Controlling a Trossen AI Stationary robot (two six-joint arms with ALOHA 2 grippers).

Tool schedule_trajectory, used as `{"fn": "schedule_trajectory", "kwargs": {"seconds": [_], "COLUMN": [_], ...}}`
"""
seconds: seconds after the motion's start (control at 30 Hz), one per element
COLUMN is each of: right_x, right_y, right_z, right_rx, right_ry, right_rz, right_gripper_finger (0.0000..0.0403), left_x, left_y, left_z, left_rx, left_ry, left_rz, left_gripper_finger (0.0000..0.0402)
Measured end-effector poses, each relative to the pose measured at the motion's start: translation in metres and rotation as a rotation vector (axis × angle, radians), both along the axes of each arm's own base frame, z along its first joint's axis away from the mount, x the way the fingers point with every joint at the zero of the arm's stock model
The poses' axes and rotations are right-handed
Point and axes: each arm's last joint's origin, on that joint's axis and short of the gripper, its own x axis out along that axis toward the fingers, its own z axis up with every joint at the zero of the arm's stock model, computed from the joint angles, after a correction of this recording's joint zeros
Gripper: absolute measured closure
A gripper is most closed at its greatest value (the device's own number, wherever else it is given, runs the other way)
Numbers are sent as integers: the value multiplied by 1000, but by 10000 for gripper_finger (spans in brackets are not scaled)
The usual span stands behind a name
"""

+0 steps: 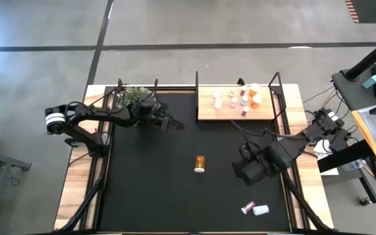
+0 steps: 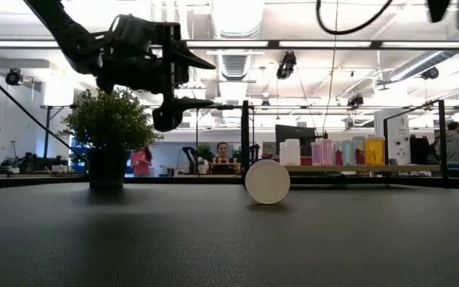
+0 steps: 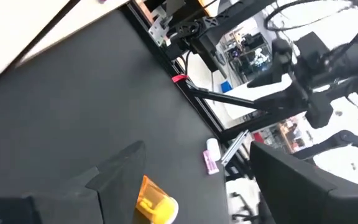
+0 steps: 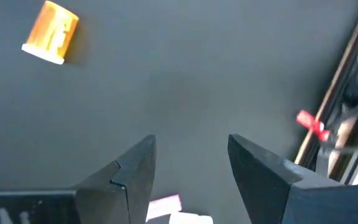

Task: Pick and place medicine bottles onto shelf by color
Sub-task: Put the pink pill bottle on the shelf aligned with the other pink pill bottles

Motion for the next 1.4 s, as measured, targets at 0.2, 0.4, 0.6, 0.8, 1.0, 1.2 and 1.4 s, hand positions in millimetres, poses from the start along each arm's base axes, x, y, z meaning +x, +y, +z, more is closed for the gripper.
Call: {"fn": "schedule_trajectory", "kwargs": {"seconds": [0.2, 0.4, 0.6, 0.8, 1.0, 1.2, 1.4], "right_x": [-9, -17, -9, 9, 12, 10, 7], "right_y": [38, 77, 123, 146, 151, 157, 151], "right_z": [-13, -30, -53, -78, -95, -107, -127], "right_rx": [8, 55, 128, 84, 36, 80, 54], "right_ry": [0, 28, -73, -122, -54, 8, 91], "right_rz": [-41, 14, 420, 923, 1117, 1312, 1405], "right_gripper_finger": [213, 213, 213, 213, 213, 213, 213], "left_x": [0, 0, 0, 0, 0, 2, 5], "left_y": [0, 0, 0, -1, -5, -13, -21], "left_z": [0, 0, 0, 0, 0, 0, 0], "left_rx": [-90, -90, -51, -53, -66, -66, -66], "left_ry": [19, 19, 11, 6, 1, 2, 3], "left_rz": [17, 17, 9, -44, -126, -153, -181], "left_gripper_finger": [130, 130, 130, 130, 130, 130, 130]}}
